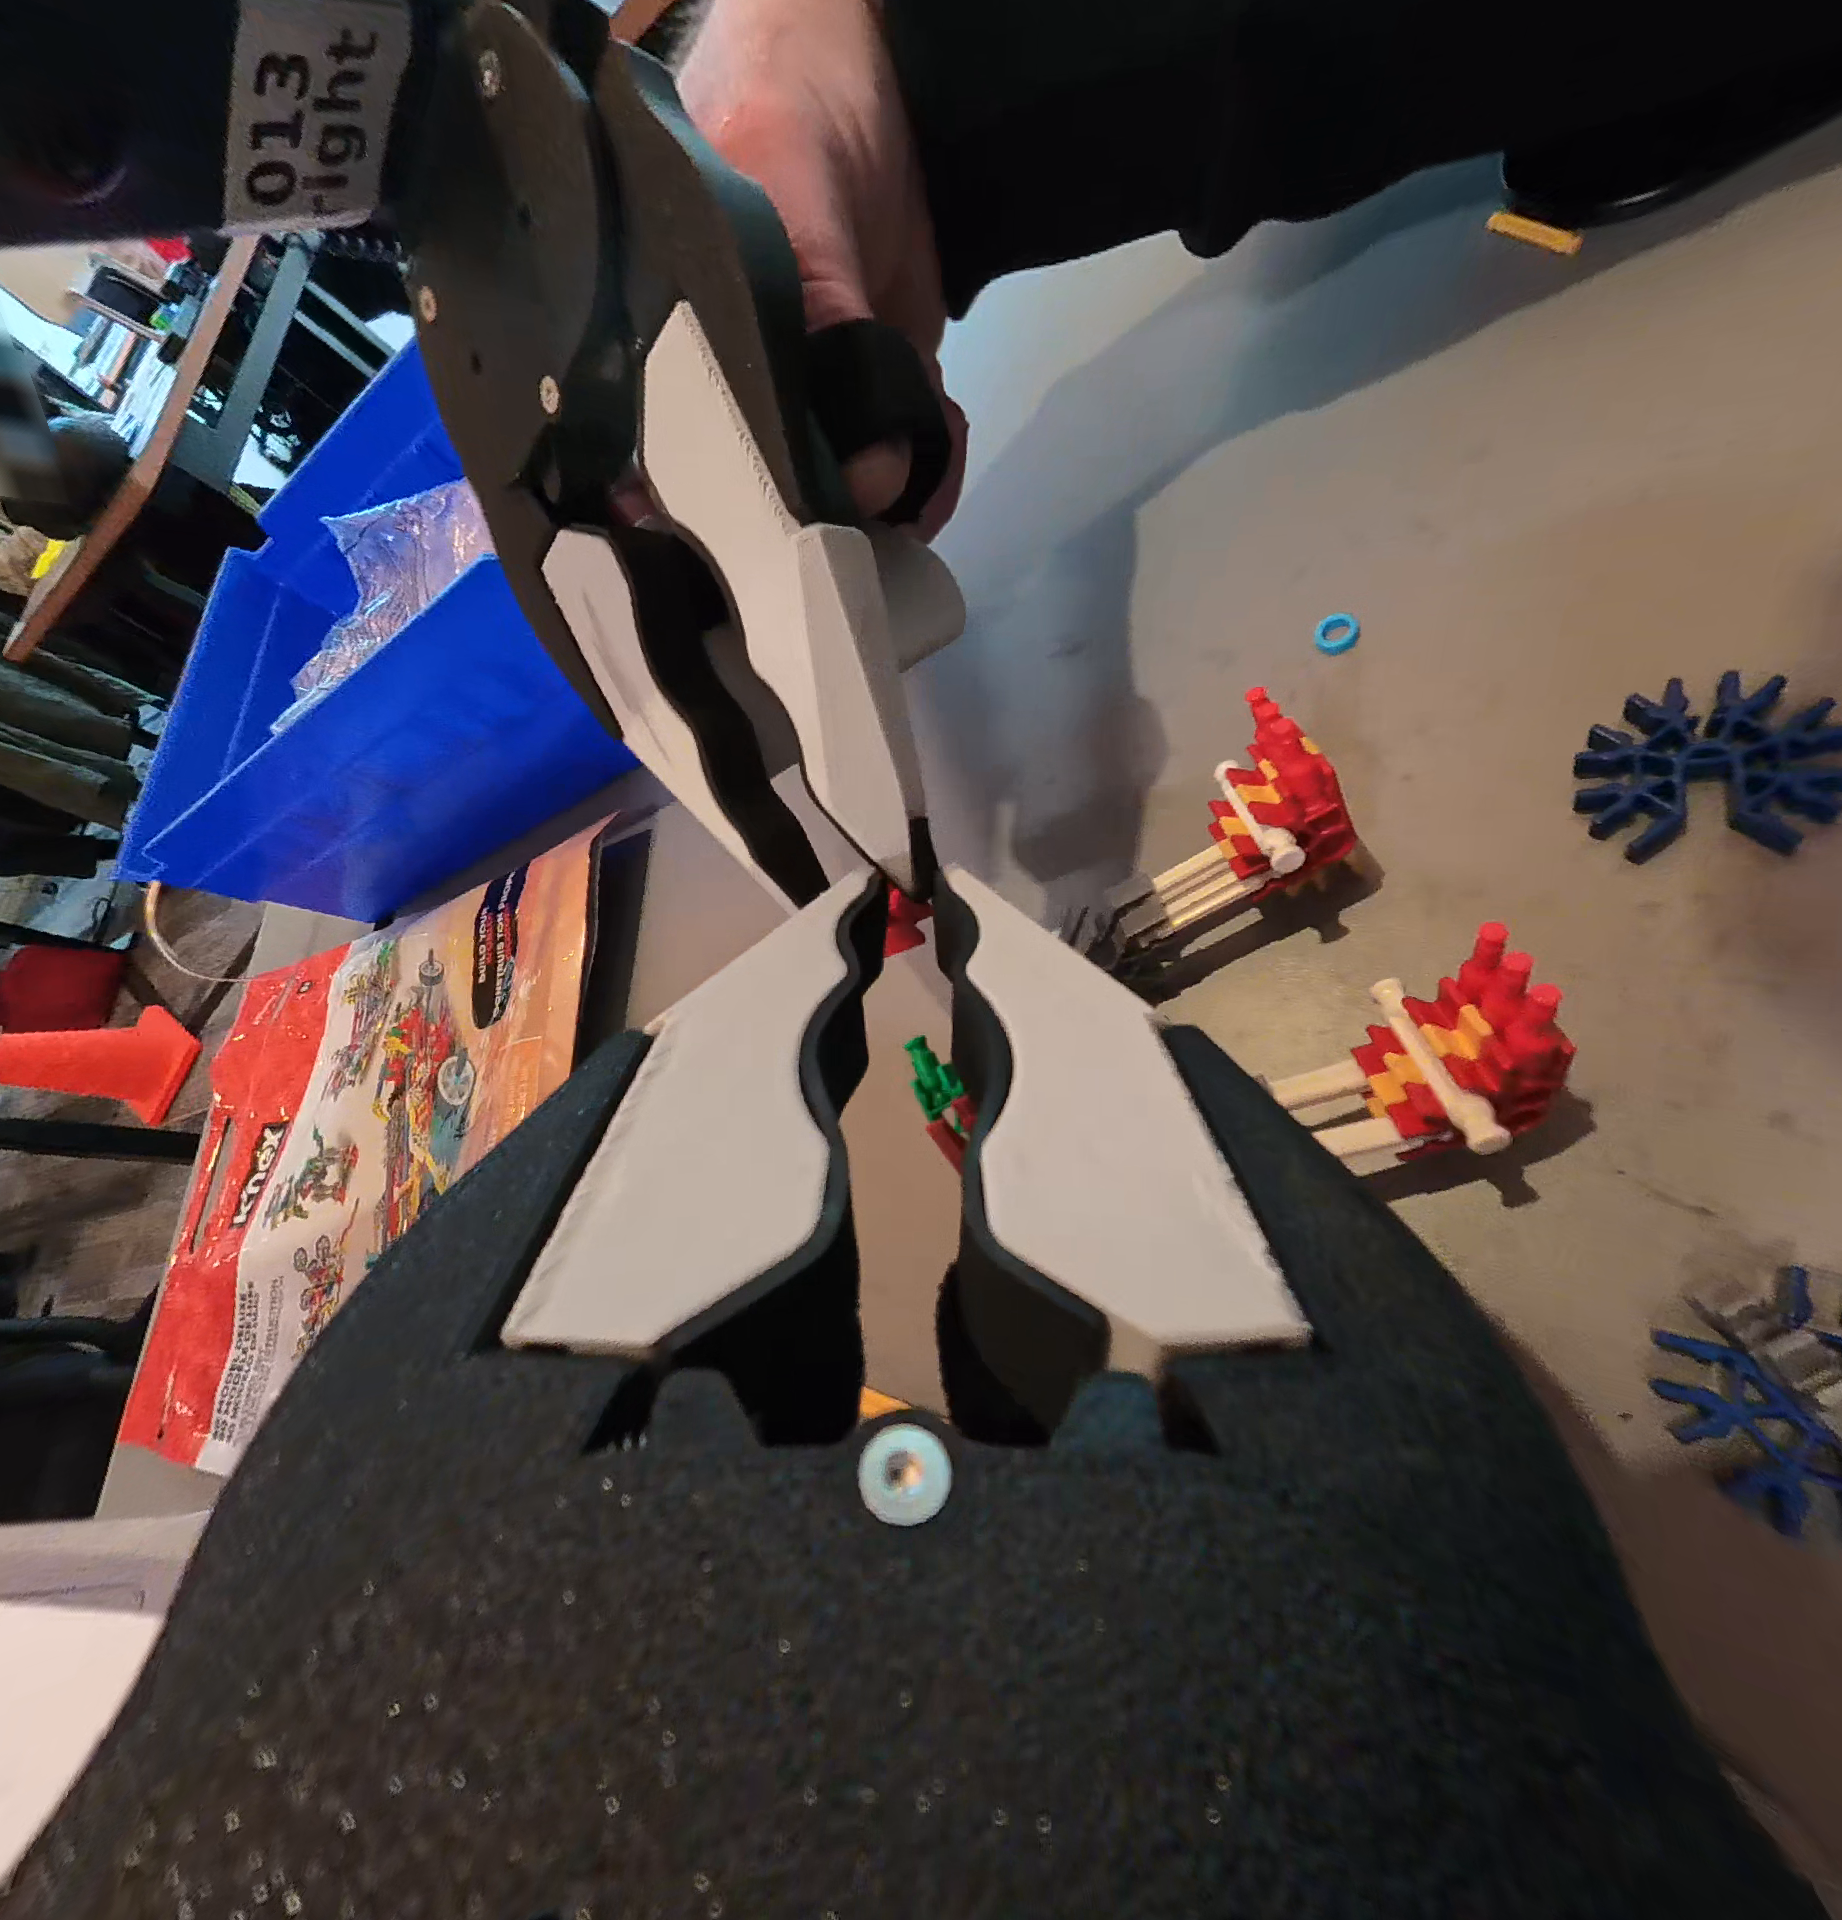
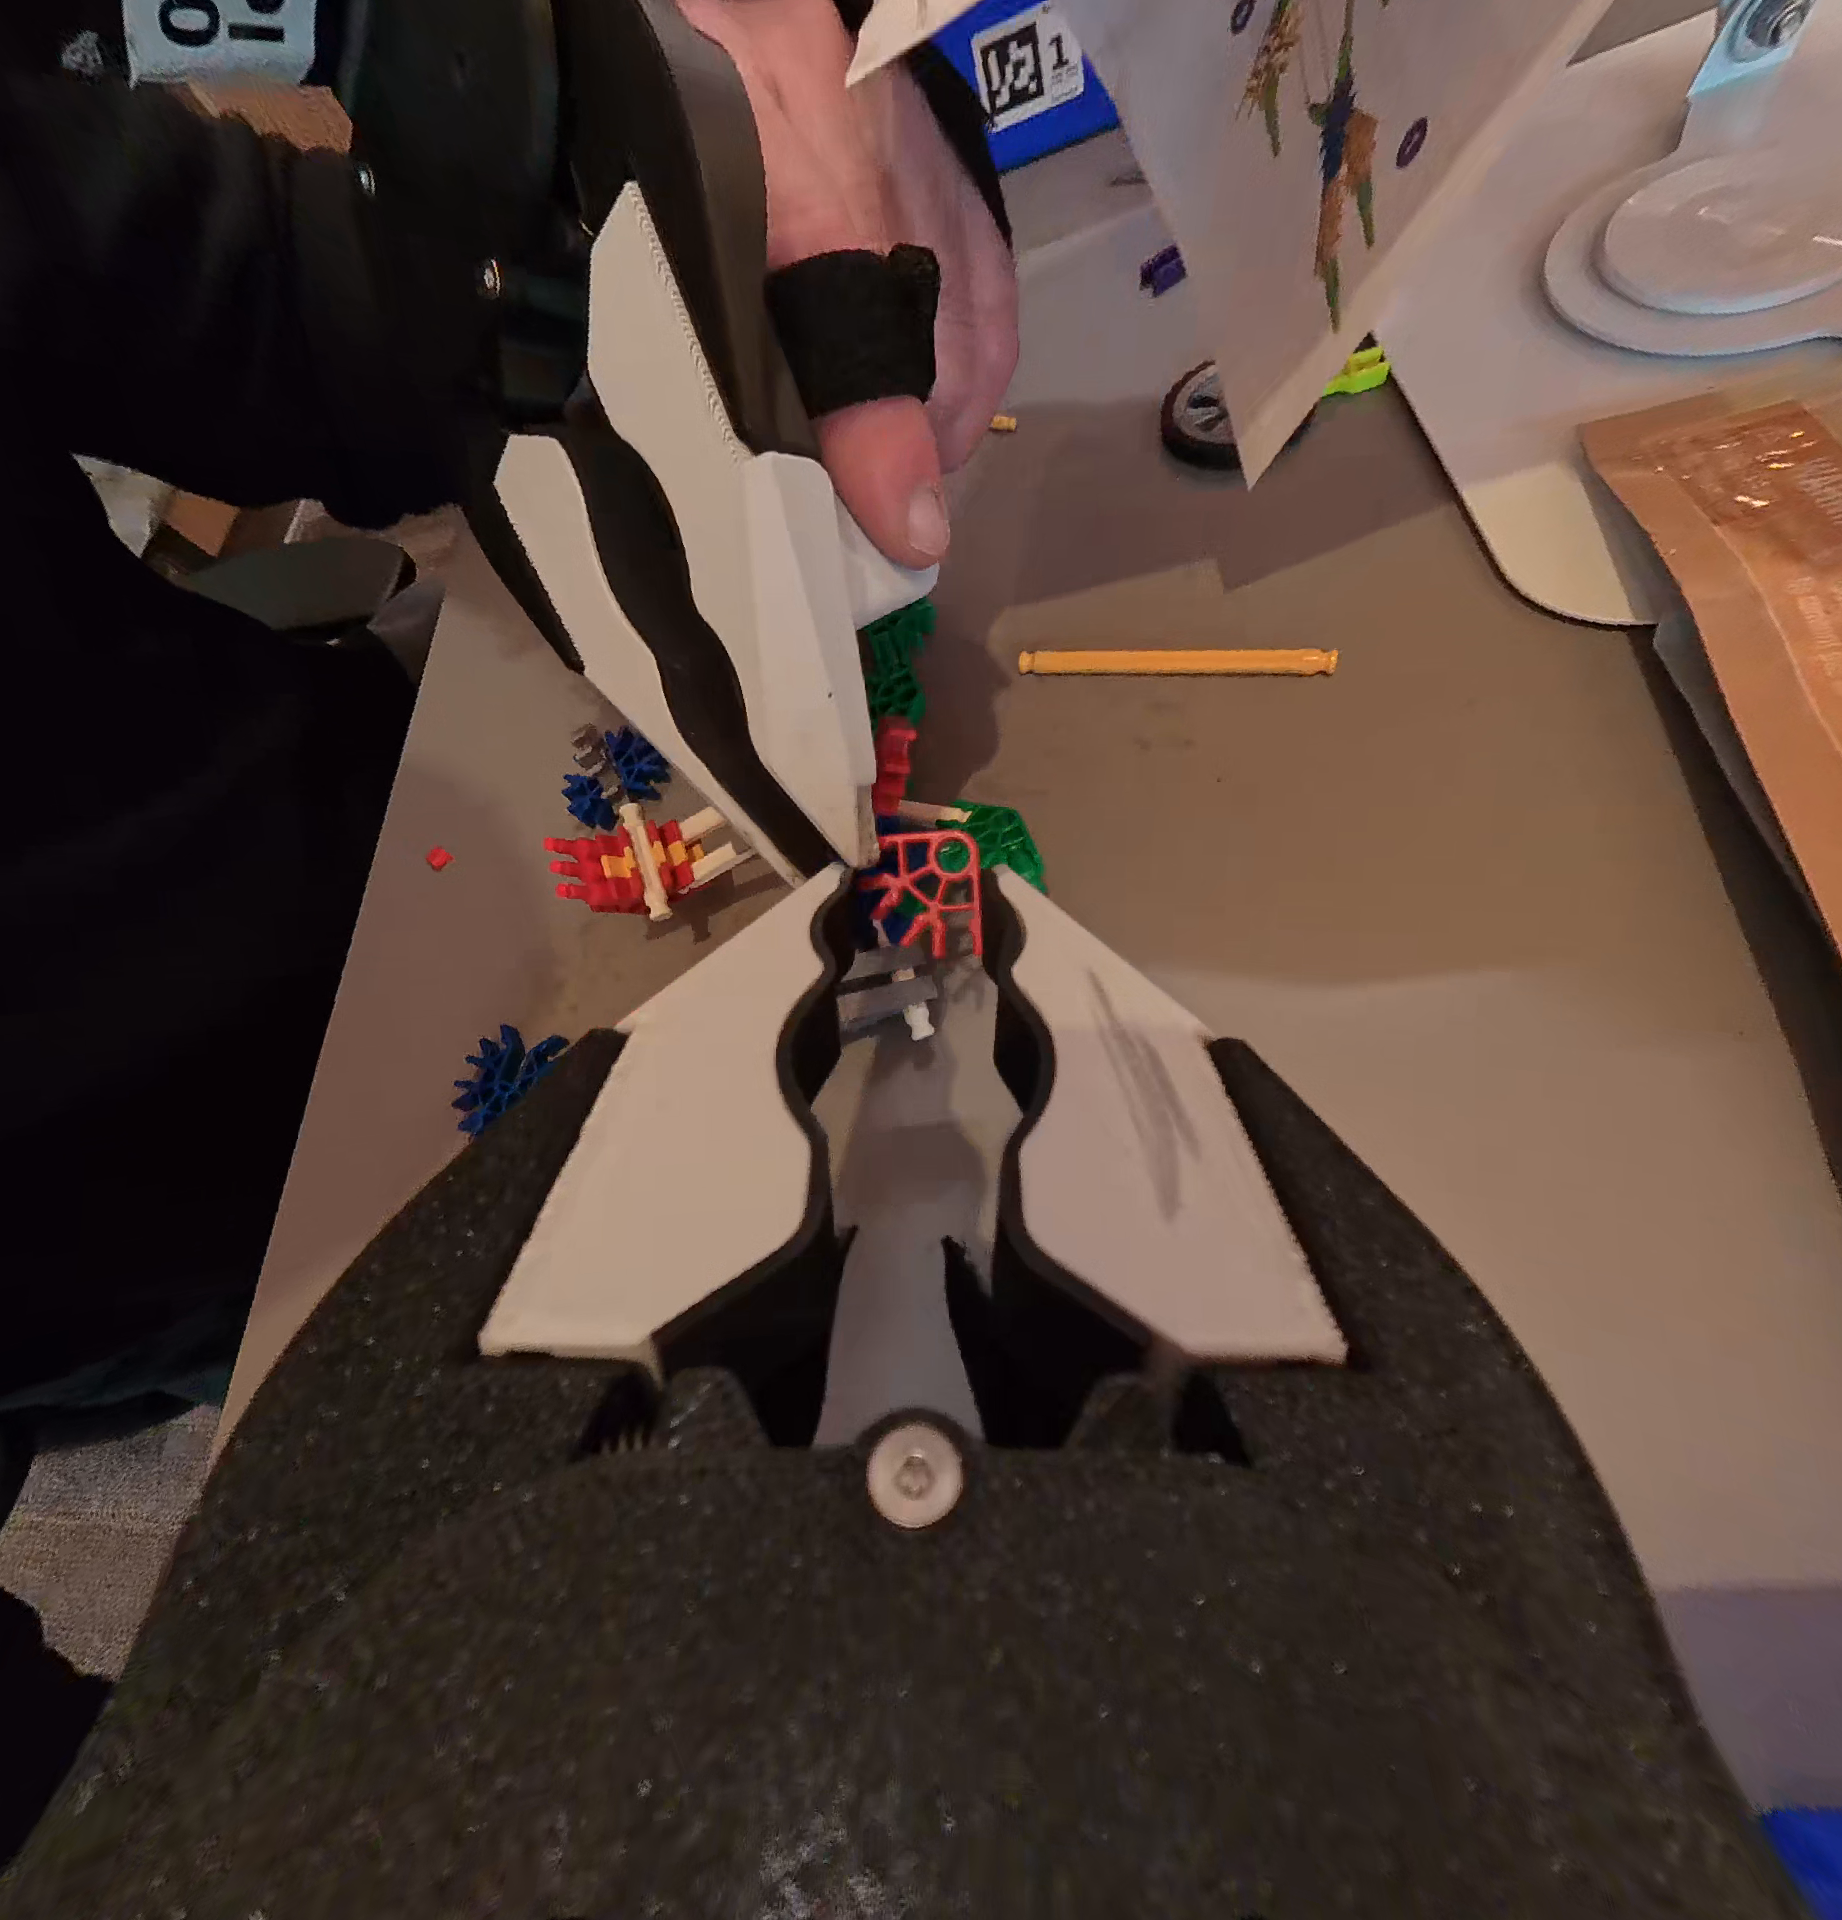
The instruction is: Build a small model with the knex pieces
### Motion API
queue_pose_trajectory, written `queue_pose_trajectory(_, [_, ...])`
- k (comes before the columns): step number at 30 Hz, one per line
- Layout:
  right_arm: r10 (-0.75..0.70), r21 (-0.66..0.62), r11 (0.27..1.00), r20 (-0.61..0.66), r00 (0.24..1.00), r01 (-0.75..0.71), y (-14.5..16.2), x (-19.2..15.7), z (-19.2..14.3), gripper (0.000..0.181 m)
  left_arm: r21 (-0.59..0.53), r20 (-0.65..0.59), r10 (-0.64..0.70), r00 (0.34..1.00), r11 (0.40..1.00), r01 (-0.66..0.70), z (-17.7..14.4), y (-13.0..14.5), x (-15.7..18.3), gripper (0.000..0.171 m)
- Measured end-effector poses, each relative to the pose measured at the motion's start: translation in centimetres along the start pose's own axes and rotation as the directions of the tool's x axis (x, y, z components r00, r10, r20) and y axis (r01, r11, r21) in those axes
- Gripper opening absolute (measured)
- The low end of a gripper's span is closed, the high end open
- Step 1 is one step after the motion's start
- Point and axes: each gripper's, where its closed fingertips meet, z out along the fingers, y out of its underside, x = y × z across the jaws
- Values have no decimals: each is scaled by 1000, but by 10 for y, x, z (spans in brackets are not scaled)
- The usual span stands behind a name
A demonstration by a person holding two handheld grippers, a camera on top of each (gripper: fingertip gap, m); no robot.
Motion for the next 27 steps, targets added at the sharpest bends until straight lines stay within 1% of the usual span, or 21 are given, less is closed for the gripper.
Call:
queue_pose_trajectory(2, [8, 21, 1000, -11, 1000, -8, -3, 3, -1, 23, 13, 6, -26, 1000, 1000, 26, -2, 0, -4, 6])
queue_pose_trajectory(5, [14, 68, 998, -25, 1000, -12, -10, 6, -8, 23, 84, 6, -121, 993, 989, 120, -6, -5, -11, 0])
queue_pose_trajectory(8, [22, 118, 993, -35, 999, -17, -15, 9, -19, 25, 168, -29, -230, 973, 958, 232, -9, -11, -17, 0])
queue_pose_trajectory(10, [27, 134, 991, -44, 999, -21, -16, 11, -24, 25, 196, -46, -282, 958, 938, 286, -9, -13, -20, 0])
queue_pose_trajectory(11, [27, 135, 991, -36, 999, -22, -15, 10, -25, 18, 201, -50, -298, 953, 932, 302, -9, -12, -21, 0])
queue_pose_trajectory(12, [17, 131, 991, -39, 999, -12, -14, 9, -25, 5, 213, -47, -304, 952, 928, 306, -10, -12, -22, 0])
queue_pose_trajectory(13, [14, 127, 992, -53, 998, -7, -14, 11, -25, 5, 217, -55, -302, 952, 927, 306, -11, -12, -21, 0])
queue_pose_trajectory(15, [19, 100, 995, -64, 998, -13, -11, 13, -22, 8, 205, -40, -304, 952, 930, 305, -10, -10, -23, 0])
queue_pose_trajectory(16, [18, 66, 998, -83, 996, -13, -5, 16, -19, 10, 192, -22, -309, 951, 932, 307, -10, -7, -26, 0])
queue_pose_trajectory(18, [14, -44, 999, -135, 991, -20, 13, 24, -11, 22, 165, -15, -323, 946, 933, 321, -9, -1, -28, 1])
queue_pose_trajectory(21, [-22, -171, 985, -173, 985, -8, 32, 31, 5, 28, 137, -19, -332, 943, 934, 331, -8, 6, -28, 2])
queue_pose_trajectory(24, [-68, -227, 974, -181, 981, 26, 37, 34, 19, 29, 119, -24, -332, 943, 936, 332, -7, 8, -27, 6])
queue_pose_trajectory(25, [-86, -231, 972, -193, 977, 40, 36, 36, 22, 29, 105, -35, -330, 943, 937, 332, -6, 9, -25, 6])
queue_pose_trajectory(27, [-84, -207, 977, -157, 984, 50, 31, 29, 29, 29, 87, -41, -332, 942, 938, 334, -5, 13, -23, 7])
